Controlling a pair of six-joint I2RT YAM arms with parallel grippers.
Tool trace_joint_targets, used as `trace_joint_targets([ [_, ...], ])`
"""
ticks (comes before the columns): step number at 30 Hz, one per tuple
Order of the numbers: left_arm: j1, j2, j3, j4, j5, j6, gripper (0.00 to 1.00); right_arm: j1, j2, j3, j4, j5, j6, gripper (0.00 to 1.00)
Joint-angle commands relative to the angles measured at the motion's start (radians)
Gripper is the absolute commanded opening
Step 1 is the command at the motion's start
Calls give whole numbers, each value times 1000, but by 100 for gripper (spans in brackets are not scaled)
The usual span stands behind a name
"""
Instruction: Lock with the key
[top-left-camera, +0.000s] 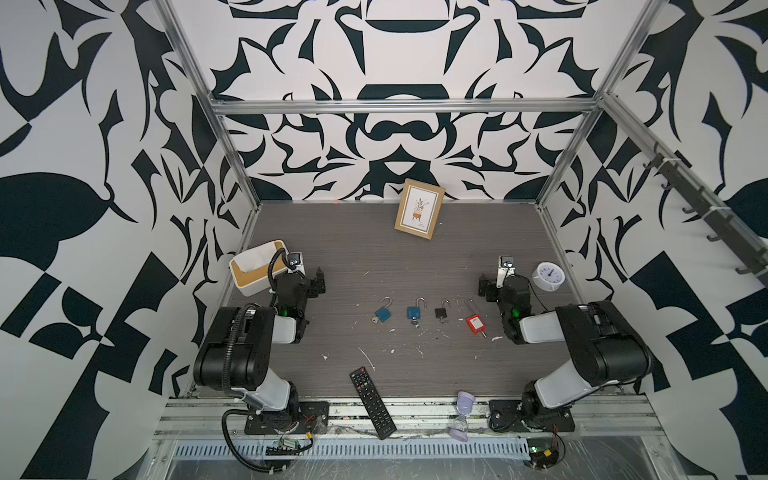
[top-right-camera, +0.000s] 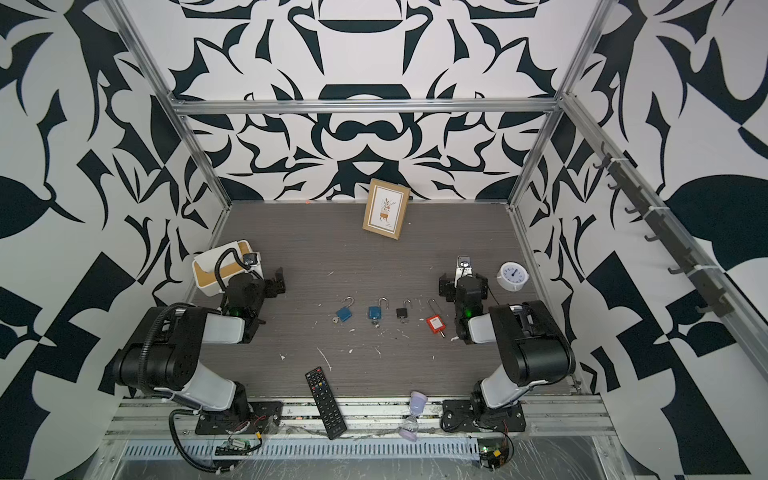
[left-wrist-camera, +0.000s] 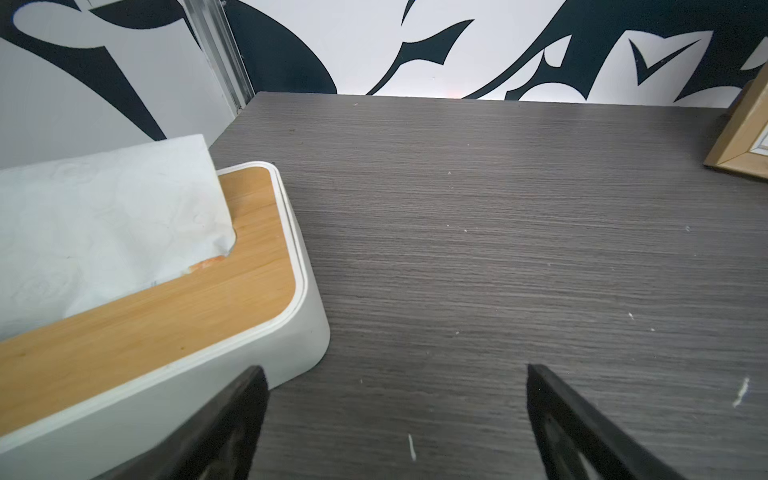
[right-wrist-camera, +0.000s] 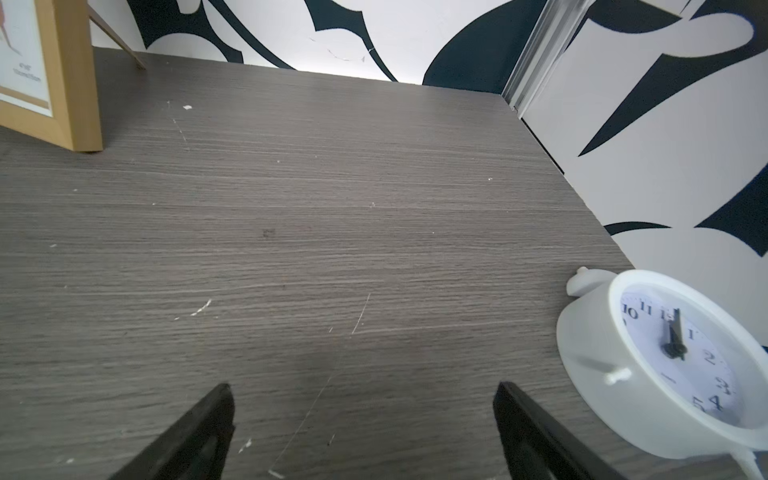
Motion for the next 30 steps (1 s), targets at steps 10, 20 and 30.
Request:
trace_joint_targets([
  [10,-2,3,6,10,0,8,100,-6,-16,16,14,-5,-8,99],
  [20,-10,7,6,12,-11,11,99,-9,-15,22,4,-16,-7,99],
  [30,-9,6,9,5,2,20,99,-10,-16,18,10,-9,-11,99],
])
